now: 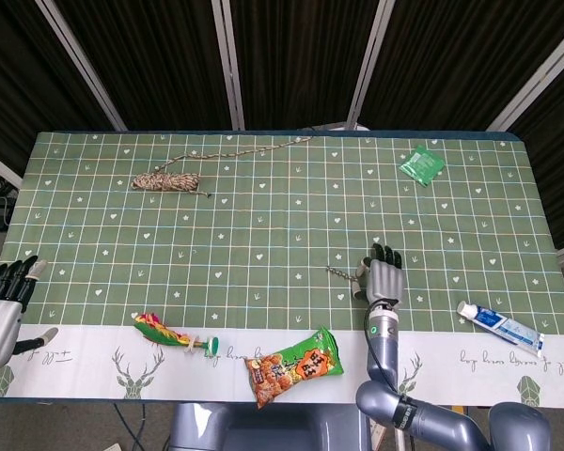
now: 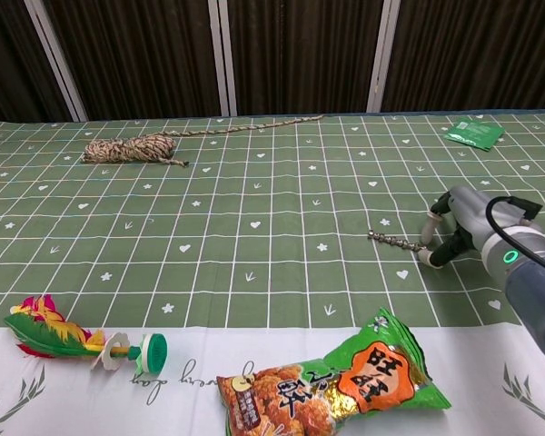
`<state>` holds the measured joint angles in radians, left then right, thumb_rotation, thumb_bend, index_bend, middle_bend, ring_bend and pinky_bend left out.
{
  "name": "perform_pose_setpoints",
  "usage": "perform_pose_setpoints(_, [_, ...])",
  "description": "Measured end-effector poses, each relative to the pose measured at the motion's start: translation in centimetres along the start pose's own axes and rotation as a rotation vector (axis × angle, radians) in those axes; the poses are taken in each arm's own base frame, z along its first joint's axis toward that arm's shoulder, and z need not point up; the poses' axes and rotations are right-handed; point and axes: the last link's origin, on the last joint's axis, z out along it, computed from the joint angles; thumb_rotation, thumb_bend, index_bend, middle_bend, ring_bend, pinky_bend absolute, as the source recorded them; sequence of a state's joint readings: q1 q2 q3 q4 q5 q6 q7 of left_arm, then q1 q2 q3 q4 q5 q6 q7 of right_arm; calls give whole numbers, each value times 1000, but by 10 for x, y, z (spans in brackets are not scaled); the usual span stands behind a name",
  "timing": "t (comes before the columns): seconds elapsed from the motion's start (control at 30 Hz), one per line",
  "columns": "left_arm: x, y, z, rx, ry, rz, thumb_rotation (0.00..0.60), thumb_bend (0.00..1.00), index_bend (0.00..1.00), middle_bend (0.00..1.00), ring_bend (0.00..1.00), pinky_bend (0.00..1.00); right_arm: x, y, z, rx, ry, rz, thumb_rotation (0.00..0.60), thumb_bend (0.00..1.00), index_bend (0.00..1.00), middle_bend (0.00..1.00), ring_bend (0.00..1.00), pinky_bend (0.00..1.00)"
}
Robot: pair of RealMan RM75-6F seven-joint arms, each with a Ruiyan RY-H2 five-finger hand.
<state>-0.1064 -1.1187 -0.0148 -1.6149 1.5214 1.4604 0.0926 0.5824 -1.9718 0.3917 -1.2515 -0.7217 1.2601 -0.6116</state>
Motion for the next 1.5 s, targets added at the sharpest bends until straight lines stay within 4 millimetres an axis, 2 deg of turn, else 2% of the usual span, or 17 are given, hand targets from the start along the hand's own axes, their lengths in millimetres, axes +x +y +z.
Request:
perform_pose_setpoints(0.37, [0, 0, 0, 2, -1, -3, 600, 55, 0, 0, 0, 0, -2, -4, -1, 12, -5, 8, 600, 346, 559, 111, 0, 0])
perform_pose_setpoints(0.67, [0, 0, 0, 4, -4, -7, 600, 55, 0, 0, 0, 0, 3, -5, -1, 26, 4, 10, 600, 352, 572, 113, 0, 0])
perform_pose_setpoints(1.13, [0, 0, 0, 6, -6, -12, 600, 55, 0, 0, 0, 0, 34, -5, -4, 137, 99, -97, 600, 353, 587, 121, 0, 0])
perform_pose_setpoints(1.5, [0, 0, -1, 5, -2, -12, 600, 54, 0, 0, 0, 0, 53, -2, -11, 160, 119, -126, 600, 352, 606, 135, 0, 0])
